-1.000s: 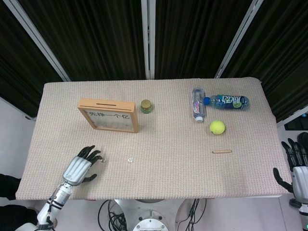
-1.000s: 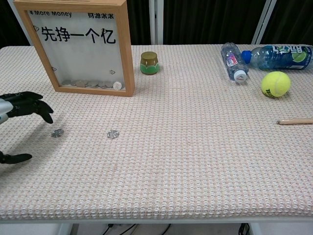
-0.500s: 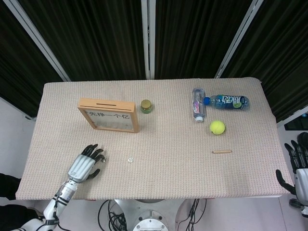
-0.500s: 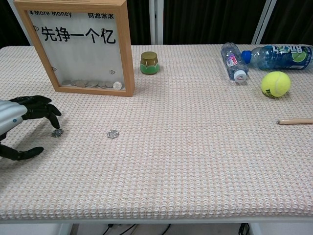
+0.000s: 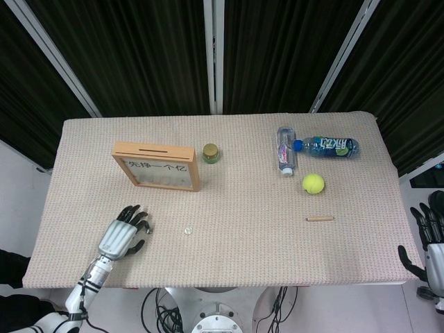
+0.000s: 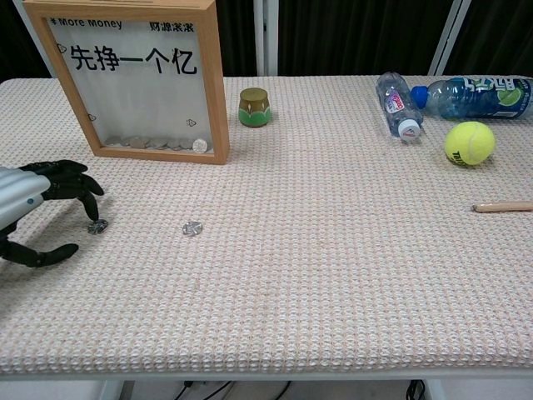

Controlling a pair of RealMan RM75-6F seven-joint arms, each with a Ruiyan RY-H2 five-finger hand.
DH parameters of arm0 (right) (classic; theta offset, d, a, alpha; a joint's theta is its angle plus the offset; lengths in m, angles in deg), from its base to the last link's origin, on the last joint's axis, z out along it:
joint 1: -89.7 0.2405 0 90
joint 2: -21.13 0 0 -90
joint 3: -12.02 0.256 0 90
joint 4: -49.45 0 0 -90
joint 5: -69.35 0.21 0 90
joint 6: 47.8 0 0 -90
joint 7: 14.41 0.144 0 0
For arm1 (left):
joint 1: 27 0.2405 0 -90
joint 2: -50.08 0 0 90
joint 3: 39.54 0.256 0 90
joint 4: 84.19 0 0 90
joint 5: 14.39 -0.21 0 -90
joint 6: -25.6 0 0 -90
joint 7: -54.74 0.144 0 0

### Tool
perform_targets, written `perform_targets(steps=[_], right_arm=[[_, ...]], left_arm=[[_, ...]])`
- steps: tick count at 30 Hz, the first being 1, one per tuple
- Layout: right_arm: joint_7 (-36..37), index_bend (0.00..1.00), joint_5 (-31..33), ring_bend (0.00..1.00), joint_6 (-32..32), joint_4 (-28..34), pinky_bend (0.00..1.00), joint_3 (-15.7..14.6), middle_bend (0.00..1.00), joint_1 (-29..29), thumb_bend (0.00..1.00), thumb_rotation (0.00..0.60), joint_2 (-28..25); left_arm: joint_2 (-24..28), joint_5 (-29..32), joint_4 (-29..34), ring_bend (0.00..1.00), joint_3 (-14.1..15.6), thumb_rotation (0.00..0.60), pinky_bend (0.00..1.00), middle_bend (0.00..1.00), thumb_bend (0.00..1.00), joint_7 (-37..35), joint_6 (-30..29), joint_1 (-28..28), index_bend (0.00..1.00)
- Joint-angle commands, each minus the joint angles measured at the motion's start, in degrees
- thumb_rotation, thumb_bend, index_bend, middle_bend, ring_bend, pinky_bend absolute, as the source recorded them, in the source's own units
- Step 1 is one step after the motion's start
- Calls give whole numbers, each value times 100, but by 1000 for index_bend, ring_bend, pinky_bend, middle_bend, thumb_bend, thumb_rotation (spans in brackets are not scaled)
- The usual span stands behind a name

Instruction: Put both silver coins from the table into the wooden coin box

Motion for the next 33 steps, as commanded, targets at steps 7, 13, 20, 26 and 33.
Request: perform_targets(steps=[7,13,20,26,33], right_arm=[[-22,0,103,0,116,-39,0,36,0,40,321,600,37],[-6,0,128,0,148,-73,0,41,0,47,321,600,45],[27,0,155,0,178,-115,0,45,0,51,321,600,64],[37,0,183,0,209,-149,0,47,0,54,323,600,74],[45,0,188,0,211,-152,0,50,0,52,325,600,77]], left_arm=[[-68,79,-82,59,1,600,115,200,321,-11,39,-40,389],[-98,80,-84,59,7,600,115,200,321,1,59,-92,389],[-122,108,-86,59,31,600,115,200,321,9,100,-125,390],[-157,135,-121,59,46,600,115,200,321,14,110,-135,390],[-207,144,-157,59,39,600,115,200,319,-11,116,-173,390]])
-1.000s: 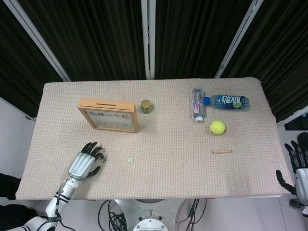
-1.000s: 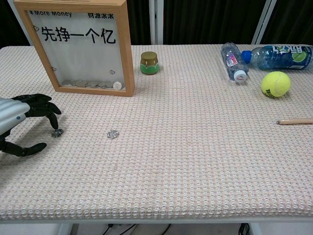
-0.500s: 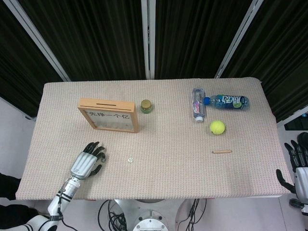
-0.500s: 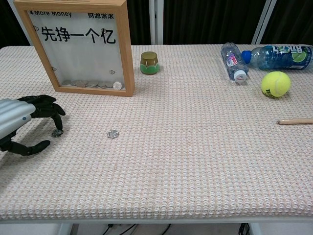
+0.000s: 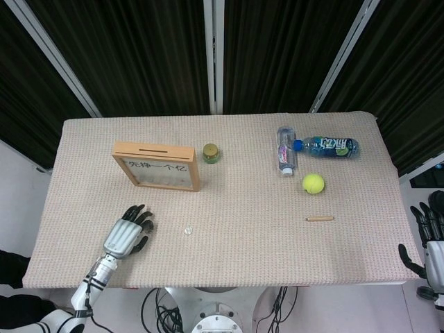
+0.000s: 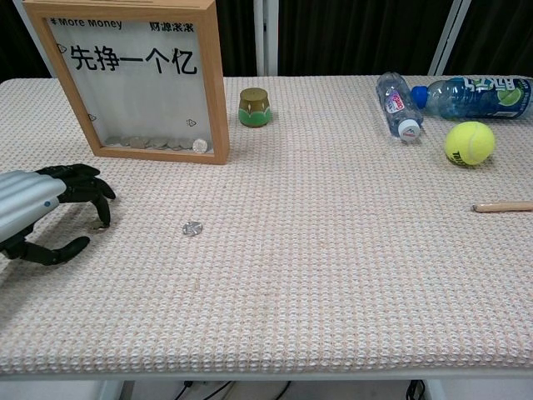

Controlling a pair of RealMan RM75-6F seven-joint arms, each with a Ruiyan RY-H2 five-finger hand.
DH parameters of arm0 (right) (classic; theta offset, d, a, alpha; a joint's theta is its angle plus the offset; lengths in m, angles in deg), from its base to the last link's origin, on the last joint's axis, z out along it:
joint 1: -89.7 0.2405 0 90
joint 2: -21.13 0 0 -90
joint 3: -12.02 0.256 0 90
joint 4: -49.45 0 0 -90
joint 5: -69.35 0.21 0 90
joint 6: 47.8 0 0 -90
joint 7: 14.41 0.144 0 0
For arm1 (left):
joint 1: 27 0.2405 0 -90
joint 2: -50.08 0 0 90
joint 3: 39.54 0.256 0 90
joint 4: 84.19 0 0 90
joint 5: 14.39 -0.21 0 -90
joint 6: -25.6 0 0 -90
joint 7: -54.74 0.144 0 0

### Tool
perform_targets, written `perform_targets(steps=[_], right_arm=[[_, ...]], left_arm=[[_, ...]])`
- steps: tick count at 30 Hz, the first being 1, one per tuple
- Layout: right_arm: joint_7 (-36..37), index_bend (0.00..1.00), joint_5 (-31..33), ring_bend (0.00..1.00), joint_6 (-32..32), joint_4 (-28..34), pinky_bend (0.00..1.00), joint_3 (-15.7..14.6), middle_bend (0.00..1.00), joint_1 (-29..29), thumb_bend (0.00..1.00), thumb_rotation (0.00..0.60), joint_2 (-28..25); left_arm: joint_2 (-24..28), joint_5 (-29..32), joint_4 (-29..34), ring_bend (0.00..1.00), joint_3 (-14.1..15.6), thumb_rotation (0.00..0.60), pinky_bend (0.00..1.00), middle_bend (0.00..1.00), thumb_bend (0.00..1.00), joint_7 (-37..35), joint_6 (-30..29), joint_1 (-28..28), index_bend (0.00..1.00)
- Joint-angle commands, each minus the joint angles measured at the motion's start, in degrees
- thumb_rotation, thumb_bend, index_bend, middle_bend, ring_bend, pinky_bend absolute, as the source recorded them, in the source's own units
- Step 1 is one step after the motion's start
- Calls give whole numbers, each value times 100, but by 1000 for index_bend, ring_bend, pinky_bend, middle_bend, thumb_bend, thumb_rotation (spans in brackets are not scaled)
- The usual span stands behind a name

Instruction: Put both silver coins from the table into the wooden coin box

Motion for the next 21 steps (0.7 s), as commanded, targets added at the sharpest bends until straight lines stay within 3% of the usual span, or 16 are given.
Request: perform_targets(steps=[1,21], right_arm=[[1,0,4,0,4,-1,0,-1,0,-2,325,600,-2],[26,0,73,0,64,-40,0,16,0,4,327,600,5]], left_arm=[[-24,8,-25,59,-5,600,116,200,319,-14,4,-12,391],[-376,-38,-681,69,-108,600,130,241,319,-270,-266,-79,452]])
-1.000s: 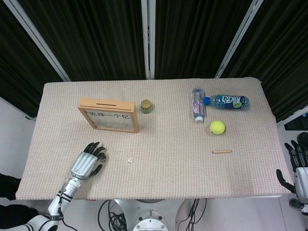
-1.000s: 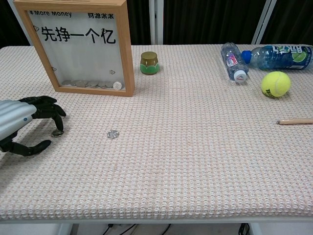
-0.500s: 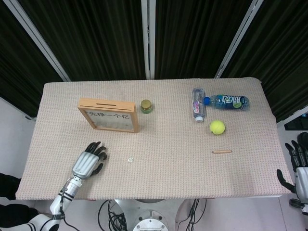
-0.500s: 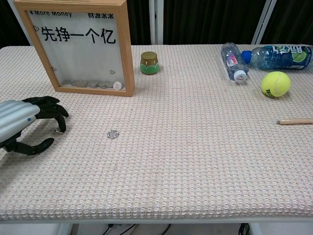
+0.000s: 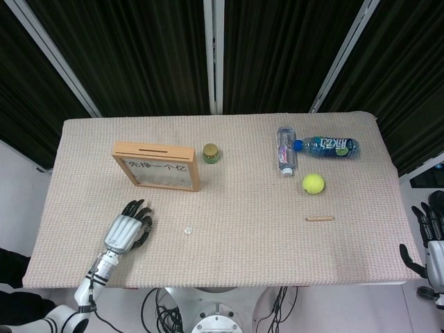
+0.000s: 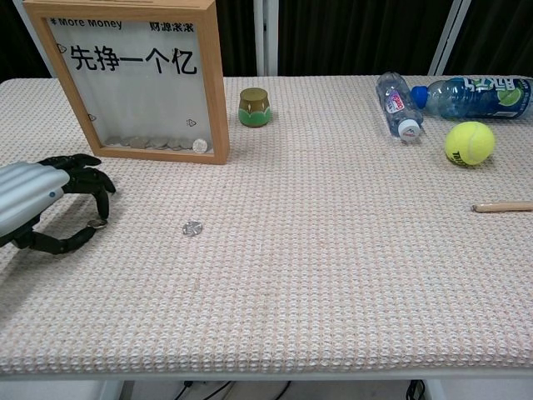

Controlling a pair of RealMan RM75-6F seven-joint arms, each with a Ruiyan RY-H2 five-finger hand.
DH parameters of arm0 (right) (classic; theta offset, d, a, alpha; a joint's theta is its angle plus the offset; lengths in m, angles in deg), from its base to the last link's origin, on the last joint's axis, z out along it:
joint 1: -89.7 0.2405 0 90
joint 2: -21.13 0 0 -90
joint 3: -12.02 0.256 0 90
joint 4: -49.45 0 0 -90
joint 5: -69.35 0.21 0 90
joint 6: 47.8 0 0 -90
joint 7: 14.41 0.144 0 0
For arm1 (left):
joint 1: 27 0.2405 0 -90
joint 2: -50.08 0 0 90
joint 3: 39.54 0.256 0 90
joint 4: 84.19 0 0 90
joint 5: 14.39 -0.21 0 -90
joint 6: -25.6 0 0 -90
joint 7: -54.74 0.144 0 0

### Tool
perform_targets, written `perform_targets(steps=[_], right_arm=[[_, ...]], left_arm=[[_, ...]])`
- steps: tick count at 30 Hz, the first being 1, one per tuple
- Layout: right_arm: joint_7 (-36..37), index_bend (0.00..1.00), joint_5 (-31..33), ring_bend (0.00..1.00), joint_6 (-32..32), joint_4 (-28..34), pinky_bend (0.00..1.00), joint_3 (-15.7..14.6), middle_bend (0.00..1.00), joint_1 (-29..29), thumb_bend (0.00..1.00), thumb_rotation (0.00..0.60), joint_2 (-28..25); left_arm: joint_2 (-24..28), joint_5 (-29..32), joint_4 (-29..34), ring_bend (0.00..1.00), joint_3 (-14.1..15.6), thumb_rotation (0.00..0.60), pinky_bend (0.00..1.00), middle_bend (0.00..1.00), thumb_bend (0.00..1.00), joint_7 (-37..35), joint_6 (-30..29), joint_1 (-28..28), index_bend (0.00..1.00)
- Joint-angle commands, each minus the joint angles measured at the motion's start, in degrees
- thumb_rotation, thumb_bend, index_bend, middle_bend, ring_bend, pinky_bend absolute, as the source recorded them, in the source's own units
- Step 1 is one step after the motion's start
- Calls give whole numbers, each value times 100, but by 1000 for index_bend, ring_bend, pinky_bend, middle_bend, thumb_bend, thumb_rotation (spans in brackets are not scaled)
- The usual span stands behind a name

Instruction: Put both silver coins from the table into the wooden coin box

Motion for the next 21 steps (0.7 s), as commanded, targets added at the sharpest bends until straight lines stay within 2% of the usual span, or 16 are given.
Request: perform_targets(steps=[1,10,21], right_arm=[[-3,0,5,0,1,-3,0,4,0,1,326,600,3],[-26,0,-3,0,7,19,0,-2,0,2,327,600,-6],[-19,0,17,0,40,28,0,-11,0,-2,327,600,-31]], left_arm=[[-40,-30,-68,72,-6,600,132,244,319,-65,-75,-4,453],[-139,-75,-250,86,-15,600,138,266,328,-147,-232,-5,518],[-180,-30,-325,86,-44,600,138,268,347,-187,-239,-28,522]])
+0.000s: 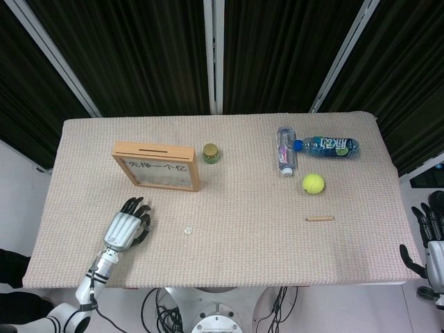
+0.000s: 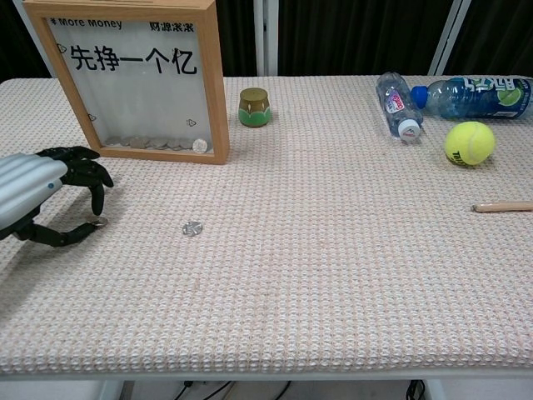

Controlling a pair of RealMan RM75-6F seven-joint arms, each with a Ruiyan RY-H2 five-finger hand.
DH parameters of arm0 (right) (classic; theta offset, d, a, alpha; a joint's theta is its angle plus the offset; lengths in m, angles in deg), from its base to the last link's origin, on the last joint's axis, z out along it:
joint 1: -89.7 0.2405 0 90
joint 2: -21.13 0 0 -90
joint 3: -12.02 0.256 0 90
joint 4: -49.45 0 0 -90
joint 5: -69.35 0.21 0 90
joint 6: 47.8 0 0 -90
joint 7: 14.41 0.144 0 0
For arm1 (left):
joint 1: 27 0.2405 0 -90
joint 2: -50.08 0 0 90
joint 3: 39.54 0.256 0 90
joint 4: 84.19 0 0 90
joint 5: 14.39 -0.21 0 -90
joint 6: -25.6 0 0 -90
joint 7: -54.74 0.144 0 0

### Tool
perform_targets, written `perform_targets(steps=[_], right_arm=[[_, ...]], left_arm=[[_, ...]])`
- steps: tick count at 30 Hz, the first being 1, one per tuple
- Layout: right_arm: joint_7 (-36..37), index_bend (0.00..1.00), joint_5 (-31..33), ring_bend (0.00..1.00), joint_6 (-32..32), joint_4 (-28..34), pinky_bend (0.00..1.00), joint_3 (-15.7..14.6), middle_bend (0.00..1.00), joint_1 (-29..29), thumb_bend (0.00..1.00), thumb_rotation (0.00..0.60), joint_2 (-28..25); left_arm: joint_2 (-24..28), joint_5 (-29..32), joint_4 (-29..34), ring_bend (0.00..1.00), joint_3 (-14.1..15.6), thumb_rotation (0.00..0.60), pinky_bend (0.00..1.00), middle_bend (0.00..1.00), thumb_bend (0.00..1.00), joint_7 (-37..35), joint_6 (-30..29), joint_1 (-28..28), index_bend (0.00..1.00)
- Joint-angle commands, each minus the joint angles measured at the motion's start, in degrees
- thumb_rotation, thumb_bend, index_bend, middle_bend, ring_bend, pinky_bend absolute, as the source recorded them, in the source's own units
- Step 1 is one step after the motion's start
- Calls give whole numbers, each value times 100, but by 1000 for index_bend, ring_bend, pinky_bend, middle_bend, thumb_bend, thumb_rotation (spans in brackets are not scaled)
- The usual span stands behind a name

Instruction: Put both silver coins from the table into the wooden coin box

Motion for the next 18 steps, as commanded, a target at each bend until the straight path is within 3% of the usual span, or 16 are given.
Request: perform_targets(steps=[1,18], right_arm=[[2,0,5,0,3,-3,0,3,0,1,327,600,0],[33,0,61,0,53,-41,0,19,0,12,327,600,13]], left_arm=[[-2,0,-1,86,0,600,139,268,348,-23,-5,-6,524],[-13,26,1,86,13,600,141,268,407,-165,61,-59,552]])
